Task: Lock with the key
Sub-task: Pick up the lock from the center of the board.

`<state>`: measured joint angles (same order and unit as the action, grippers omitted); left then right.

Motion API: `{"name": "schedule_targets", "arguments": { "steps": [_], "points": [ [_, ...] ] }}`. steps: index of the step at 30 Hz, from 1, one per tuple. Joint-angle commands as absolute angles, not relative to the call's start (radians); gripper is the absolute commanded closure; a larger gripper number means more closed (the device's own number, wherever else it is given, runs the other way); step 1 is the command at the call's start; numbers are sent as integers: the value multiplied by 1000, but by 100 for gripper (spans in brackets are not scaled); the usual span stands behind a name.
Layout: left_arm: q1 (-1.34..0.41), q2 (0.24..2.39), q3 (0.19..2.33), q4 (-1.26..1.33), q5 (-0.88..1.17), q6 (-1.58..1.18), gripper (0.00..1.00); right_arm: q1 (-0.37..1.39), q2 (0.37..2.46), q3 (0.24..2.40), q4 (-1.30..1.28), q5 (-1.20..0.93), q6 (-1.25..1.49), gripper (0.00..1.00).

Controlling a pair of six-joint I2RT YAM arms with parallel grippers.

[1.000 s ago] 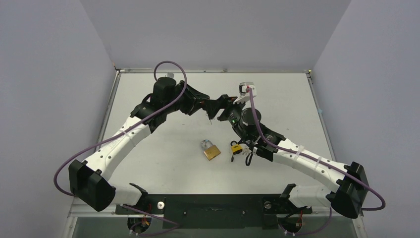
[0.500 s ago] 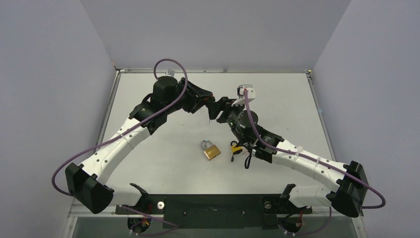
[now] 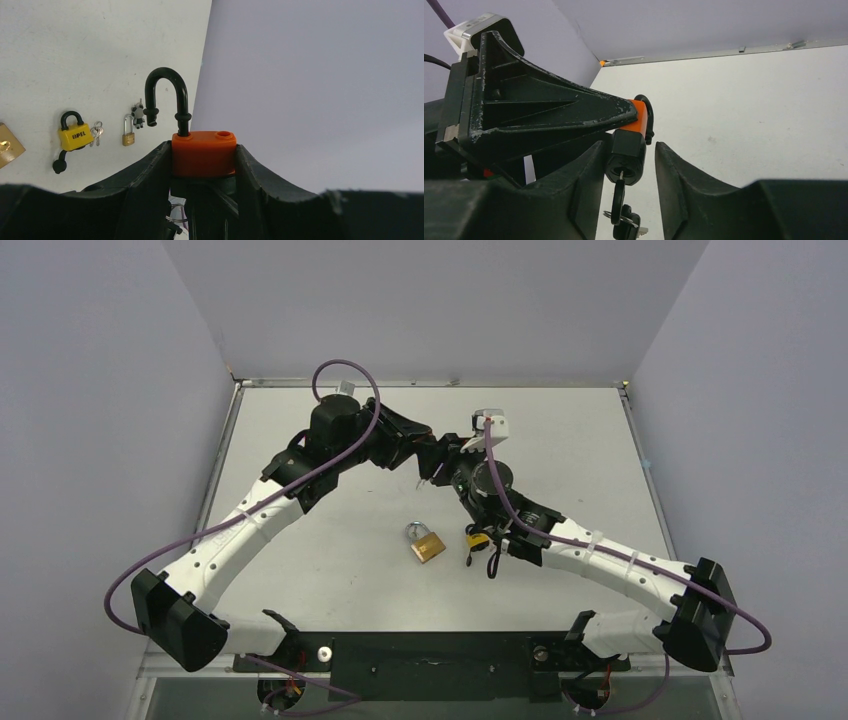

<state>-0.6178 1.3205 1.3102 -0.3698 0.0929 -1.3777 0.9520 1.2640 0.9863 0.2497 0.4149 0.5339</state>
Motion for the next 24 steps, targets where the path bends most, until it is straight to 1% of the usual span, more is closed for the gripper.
{"name": "schedule_targets", "arguments": {
  "steps": [1, 4, 6, 7, 8, 9, 10, 11, 12, 13, 15, 20, 24],
  "points": [
    [-630, 1262, 1348, -276, 109, -1401, 100, 955, 1286, 1036, 310, 459, 527, 66],
    [-632, 1255, 1336, -268, 112, -1408, 100, 955, 1291, 1041, 314, 470, 531, 74],
    [-632, 1253, 1330, -259, 119, -1412, 100, 955, 1297, 1047, 315, 474, 534, 84],
    [-632, 1252, 1328, -252, 131, -1413, 100, 954, 1298, 1053, 314, 475, 533, 93],
    [-632, 1253, 1328, -241, 139, -1412, 100, 955, 1301, 1055, 309, 475, 532, 98],
    [-631, 1254, 1328, -234, 156, -1402, 100, 956, 1302, 1059, 307, 475, 533, 100],
    [-631, 1257, 1329, -220, 163, -1392, 97, 955, 1300, 1060, 303, 476, 533, 100],
    [-629, 1258, 1335, -216, 172, -1371, 87, 955, 1296, 1060, 301, 476, 534, 100],
    [-628, 1259, 1336, -215, 175, -1359, 82, 956, 1287, 1059, 297, 474, 535, 100],
    [-627, 1258, 1337, -212, 179, -1328, 74, 954, 1282, 1057, 293, 473, 538, 100],
    [-622, 1254, 1338, -210, 189, -1277, 68, 950, 1262, 1052, 282, 466, 540, 100],
    [-605, 1243, 1341, -227, 219, -1137, 63, 922, 1200, 1021, 253, 412, 563, 100],
    [-601, 1244, 1358, -246, 268, -1052, 59, 858, 1150, 984, 254, 336, 612, 100]
  ]
}}
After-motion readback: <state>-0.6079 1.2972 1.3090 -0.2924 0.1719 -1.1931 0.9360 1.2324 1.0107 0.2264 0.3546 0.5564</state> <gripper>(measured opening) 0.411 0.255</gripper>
